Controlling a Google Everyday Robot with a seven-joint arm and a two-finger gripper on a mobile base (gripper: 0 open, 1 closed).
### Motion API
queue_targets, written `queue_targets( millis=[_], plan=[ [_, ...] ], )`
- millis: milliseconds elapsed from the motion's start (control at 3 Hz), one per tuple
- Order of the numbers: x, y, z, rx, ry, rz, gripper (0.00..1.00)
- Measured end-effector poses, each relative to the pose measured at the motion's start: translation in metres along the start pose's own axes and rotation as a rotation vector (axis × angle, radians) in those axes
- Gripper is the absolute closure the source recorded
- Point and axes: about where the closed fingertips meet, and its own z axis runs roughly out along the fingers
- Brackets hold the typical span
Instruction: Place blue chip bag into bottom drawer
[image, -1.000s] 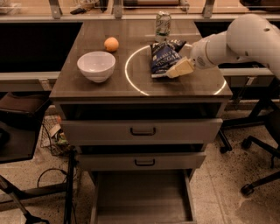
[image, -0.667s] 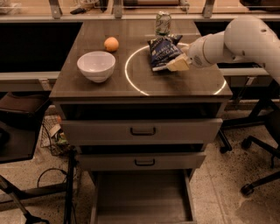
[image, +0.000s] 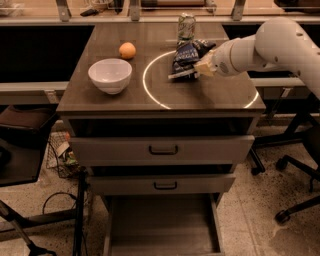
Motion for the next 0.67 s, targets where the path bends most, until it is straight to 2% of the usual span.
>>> queue_targets(
  millis=[333,667],
  plan=[
    [-0.0001,0.0016,0.0022,-0.004,0.0,0.0,1.0],
    [-0.0001,0.0017,0.0023,-0.004,0.0,0.0,1.0]
  ],
)
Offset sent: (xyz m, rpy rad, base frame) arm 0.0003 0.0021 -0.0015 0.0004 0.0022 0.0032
